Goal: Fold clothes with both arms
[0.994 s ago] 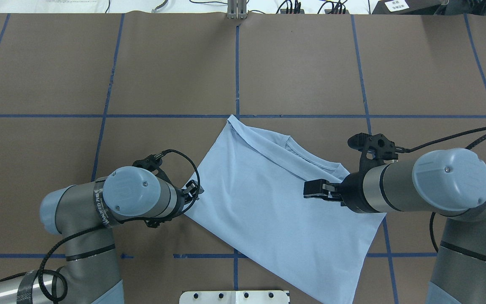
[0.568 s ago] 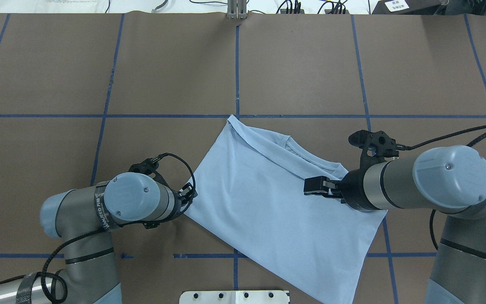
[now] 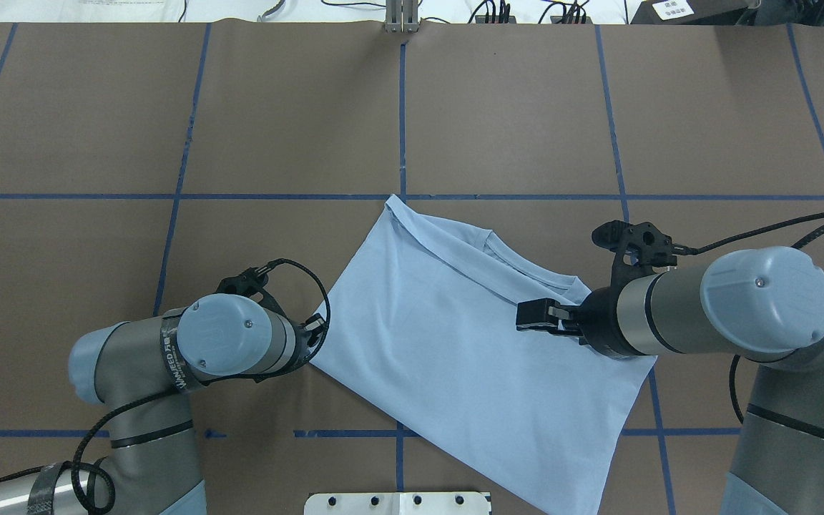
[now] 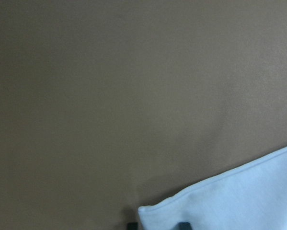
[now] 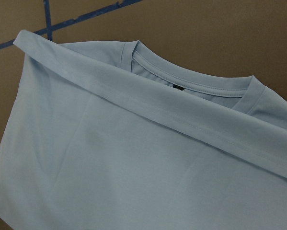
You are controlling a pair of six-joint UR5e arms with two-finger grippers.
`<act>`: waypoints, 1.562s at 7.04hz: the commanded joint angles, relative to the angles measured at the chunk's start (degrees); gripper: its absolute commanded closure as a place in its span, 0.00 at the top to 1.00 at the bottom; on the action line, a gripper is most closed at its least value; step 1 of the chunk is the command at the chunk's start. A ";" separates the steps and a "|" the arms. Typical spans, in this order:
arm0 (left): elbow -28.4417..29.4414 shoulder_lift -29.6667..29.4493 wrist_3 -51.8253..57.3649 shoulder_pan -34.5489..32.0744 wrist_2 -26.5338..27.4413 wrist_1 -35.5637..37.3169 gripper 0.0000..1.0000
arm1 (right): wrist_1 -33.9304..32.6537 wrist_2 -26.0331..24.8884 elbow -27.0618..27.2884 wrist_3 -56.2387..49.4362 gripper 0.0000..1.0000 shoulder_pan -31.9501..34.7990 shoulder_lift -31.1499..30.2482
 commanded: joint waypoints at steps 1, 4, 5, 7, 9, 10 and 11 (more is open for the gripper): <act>-0.12 -0.08 0.76 -0.85 -0.05 0.07 0.00 | 0.00 0.00 0.00 0.00 1.00 0.09 -0.13; 2.75 -1.65 9.86 -9.69 0.12 -0.10 0.00 | 0.00 0.09 0.17 0.00 1.00 0.18 -0.22; 8.00 -4.62 12.51 -13.04 0.99 -0.71 0.00 | 0.09 0.00 0.17 0.00 1.00 0.27 -0.22; 17.93 -8.68 19.80 -19.28 1.18 -7.60 0.00 | 0.00 0.00 0.09 0.00 1.00 0.79 -0.05; 29.62 -15.15 27.17 -23.51 1.18 -16.17 0.00 | 0.00 0.00 0.09 0.00 1.00 1.23 -0.22; 34.02 -18.50 31.48 -24.75 1.27 -18.79 0.00 | 0.00 -0.09 0.00 0.09 1.00 1.15 -0.31; 40.07 -21.32 33.87 -24.76 4.05 -25.35 0.00 | 0.00 -0.09 0.00 0.09 1.00 1.15 -0.40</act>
